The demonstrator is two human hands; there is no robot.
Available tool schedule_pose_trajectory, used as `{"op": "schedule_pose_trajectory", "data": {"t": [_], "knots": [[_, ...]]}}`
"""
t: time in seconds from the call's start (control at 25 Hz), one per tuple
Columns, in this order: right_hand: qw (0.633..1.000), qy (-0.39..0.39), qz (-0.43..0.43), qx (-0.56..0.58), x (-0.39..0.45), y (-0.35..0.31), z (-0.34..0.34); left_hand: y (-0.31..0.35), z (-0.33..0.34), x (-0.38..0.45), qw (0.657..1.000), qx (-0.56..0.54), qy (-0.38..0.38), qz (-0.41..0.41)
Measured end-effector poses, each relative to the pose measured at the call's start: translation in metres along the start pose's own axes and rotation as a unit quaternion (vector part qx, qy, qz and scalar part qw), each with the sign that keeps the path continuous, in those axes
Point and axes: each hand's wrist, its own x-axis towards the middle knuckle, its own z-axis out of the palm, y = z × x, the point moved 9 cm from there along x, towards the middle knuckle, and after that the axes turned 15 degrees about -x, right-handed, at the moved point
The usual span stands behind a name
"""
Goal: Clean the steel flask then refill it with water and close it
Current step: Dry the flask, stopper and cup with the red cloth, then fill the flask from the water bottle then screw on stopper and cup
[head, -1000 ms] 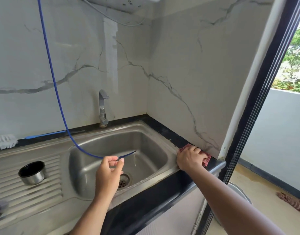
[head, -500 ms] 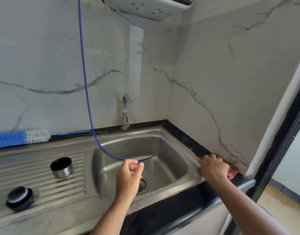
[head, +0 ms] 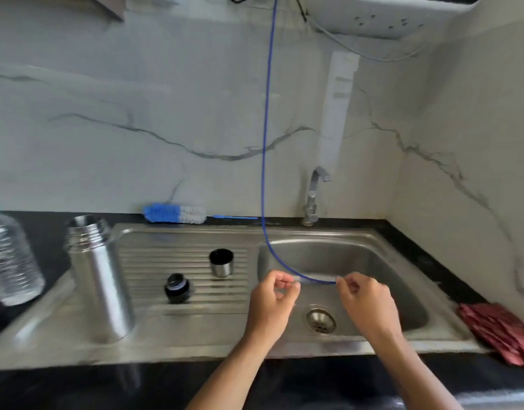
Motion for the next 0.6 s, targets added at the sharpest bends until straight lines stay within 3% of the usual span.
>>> {"op": "schedule_pose_trajectory", "data": {"t": [0.16,0.36,0.48,0.6], "knots": [[0.98,-0.033,-0.134,0.146,-0.038,-0.118,0.044,0.04,-0.087,-0.018,0.999,0.025,0.034,0.03],[0.938,-0.099,-0.237,0.234,-0.096,-0.236,0.086,0.102,-0.182,-0.066,0.992,0.039,0.09,0.083],[0.907,-0.113,-0.269,0.303,-0.122,-0.281,0.093,0.148,-0.251,-0.092,0.968,0.022,0.197,0.156],[0.895,-0.108,-0.279,0.331,-0.141,-0.305,0.106,0.17,-0.348,-0.086,0.919,0.022,0.348,0.185]]}}
